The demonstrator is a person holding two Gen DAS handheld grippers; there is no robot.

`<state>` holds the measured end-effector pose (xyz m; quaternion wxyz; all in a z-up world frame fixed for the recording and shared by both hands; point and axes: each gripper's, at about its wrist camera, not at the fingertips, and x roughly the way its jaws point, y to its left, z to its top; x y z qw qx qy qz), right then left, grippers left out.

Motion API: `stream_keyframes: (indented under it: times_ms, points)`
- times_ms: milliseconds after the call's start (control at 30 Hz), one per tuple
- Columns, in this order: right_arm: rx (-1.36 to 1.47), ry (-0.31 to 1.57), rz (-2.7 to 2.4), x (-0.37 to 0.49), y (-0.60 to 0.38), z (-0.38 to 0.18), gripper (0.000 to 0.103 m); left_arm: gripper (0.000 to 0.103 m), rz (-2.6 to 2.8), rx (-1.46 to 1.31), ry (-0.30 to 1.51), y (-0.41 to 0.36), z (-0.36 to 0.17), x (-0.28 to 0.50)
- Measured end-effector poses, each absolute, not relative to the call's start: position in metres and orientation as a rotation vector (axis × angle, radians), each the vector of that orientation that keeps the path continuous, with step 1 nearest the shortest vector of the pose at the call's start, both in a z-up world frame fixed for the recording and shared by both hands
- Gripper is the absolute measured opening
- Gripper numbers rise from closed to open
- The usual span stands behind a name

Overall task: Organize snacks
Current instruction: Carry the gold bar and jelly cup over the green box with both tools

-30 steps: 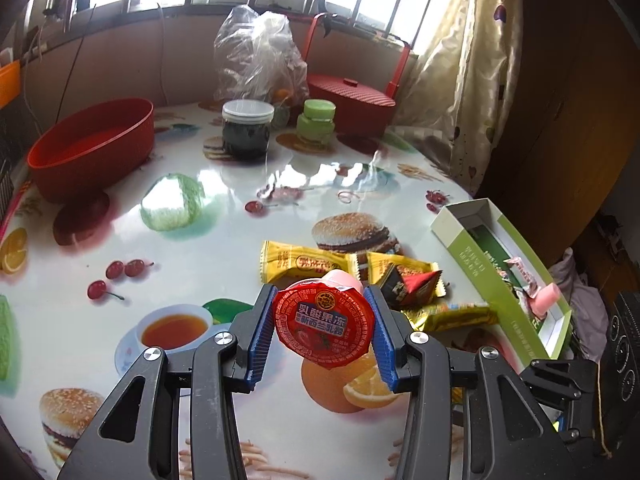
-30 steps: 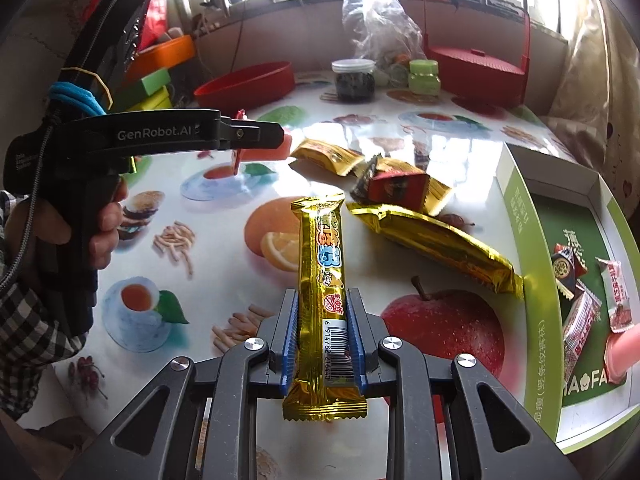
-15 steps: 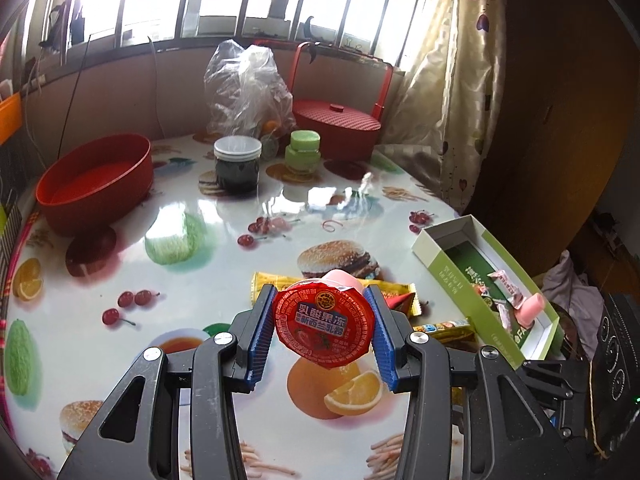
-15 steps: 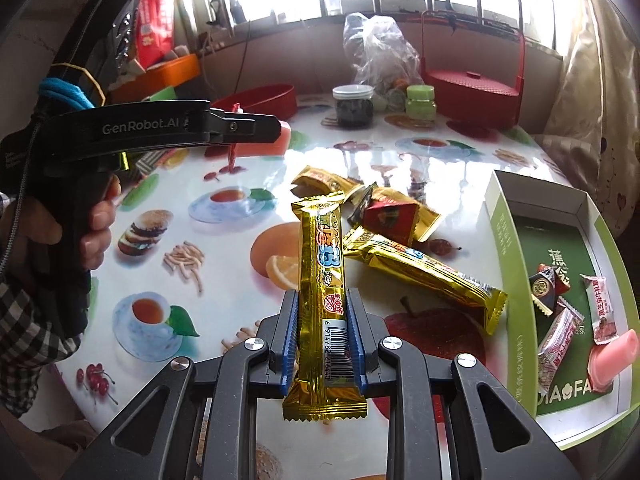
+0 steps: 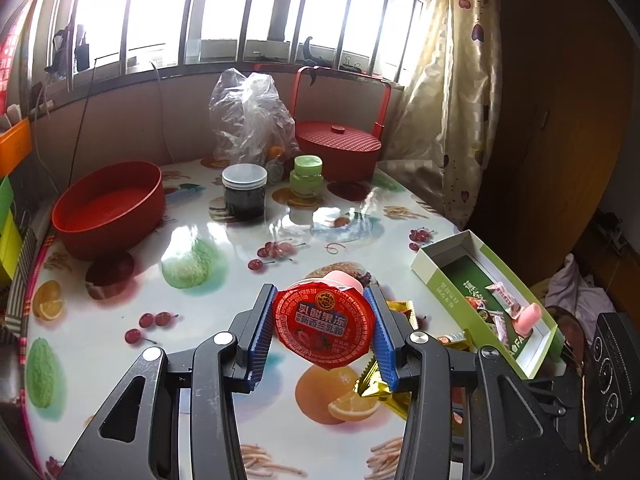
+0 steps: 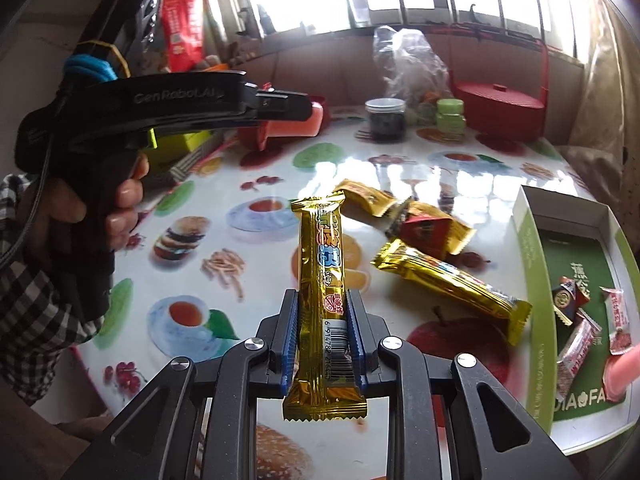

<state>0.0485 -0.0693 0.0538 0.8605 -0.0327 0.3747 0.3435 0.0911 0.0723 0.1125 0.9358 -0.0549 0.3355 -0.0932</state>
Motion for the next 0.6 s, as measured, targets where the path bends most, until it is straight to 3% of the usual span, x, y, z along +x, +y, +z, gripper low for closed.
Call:
stream_keyframes:
  times_ms: [600]
  points:
    - [0.01, 0.728, 0.554, 0.049, -0.119, 0.075, 0.022, 0.045, -0.294, -0.089, 0.655, 0.028, 0.131, 0.1]
